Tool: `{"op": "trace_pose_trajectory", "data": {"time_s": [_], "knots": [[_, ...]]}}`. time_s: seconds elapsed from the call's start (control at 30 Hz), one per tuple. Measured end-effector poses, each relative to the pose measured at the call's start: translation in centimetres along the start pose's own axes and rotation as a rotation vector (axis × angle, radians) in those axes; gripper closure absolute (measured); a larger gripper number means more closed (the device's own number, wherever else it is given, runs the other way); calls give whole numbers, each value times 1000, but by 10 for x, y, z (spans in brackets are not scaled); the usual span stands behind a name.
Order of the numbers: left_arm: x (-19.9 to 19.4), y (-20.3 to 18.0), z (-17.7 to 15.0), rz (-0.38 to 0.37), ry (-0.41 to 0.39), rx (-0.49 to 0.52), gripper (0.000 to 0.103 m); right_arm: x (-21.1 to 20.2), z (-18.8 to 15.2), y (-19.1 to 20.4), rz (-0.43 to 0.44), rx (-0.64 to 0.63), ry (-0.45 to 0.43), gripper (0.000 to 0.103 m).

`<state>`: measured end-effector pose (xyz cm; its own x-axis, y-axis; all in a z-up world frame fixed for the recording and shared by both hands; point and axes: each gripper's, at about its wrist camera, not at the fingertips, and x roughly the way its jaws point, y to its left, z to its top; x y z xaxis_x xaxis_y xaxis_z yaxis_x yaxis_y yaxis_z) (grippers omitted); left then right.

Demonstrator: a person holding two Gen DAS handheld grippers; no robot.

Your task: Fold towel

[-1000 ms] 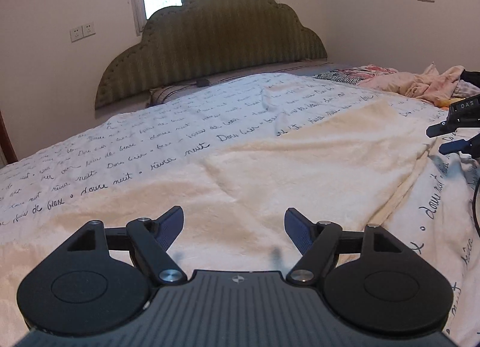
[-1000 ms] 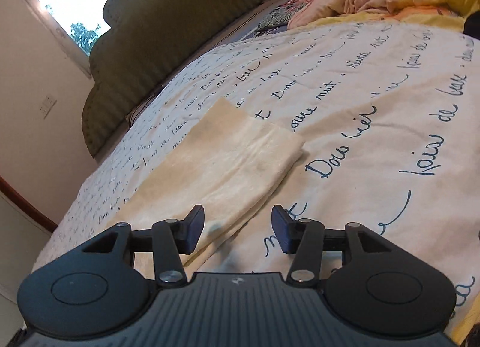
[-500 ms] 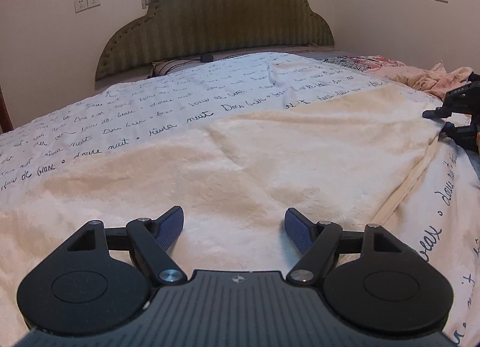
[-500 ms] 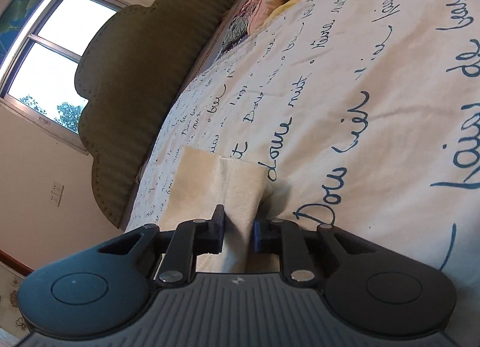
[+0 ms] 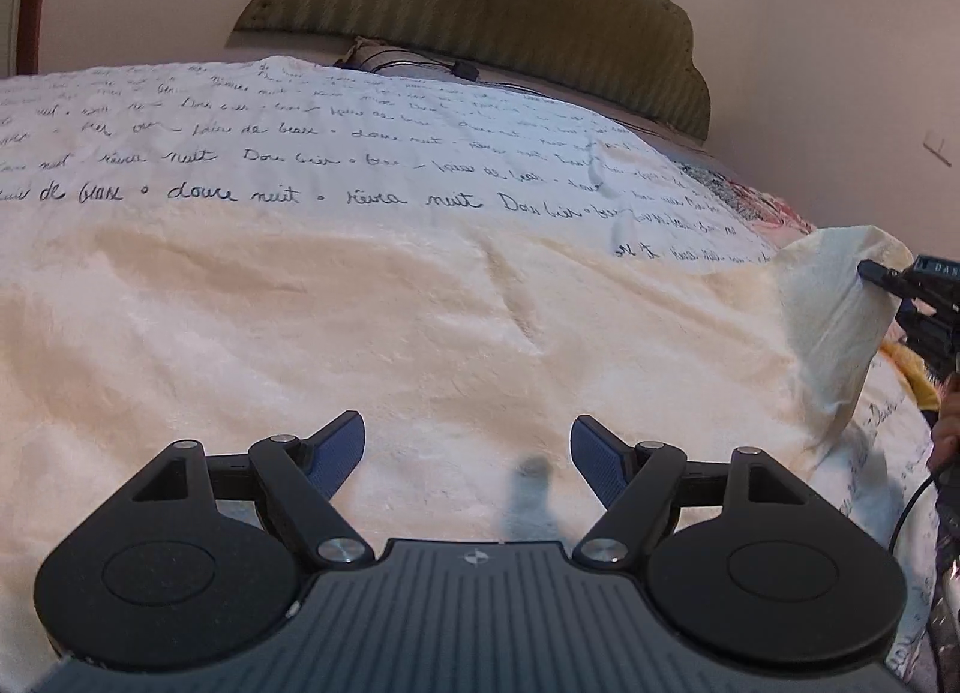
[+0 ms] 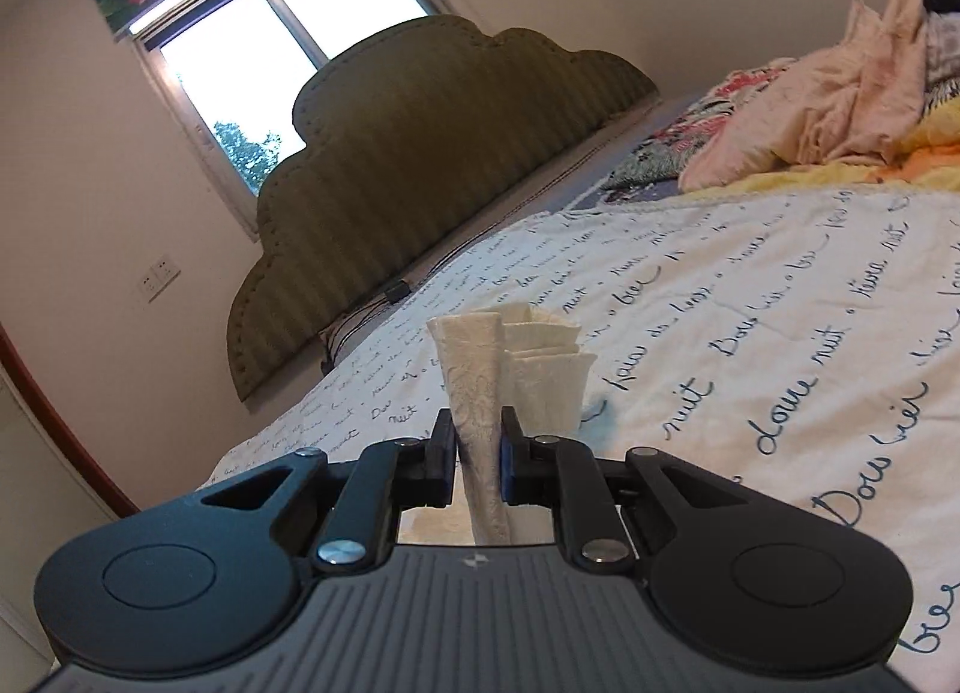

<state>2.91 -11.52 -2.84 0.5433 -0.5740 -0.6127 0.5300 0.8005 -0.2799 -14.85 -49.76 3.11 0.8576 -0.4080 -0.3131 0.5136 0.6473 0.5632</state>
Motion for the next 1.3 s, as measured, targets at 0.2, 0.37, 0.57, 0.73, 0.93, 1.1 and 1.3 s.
{"op": "trace_pose_trajectory", "data": {"time_s": [0.2,0.37,0.57,0.73,0.93,1.1,1.3], "knots": [[-24,27,12,113,-74,-71,24,-5,-26,75,142,-187,28,90],[-47,53,19,229,-139,-120,24,-11,-75,148,313,-371,105,90],[-59,88,24,261,-132,-220,23,1,-152,203,436,-544,292,90],[-61,103,18,253,-118,-302,23,-12,-189,217,463,-700,337,90],[-58,94,19,250,-119,-284,22,-23,-214,227,493,-861,397,89],[-45,93,24,153,-86,-331,18,-37,-232,230,532,-969,395,89],[-17,81,37,77,-22,-369,28,-42,-229,226,572,-974,431,80]]}}
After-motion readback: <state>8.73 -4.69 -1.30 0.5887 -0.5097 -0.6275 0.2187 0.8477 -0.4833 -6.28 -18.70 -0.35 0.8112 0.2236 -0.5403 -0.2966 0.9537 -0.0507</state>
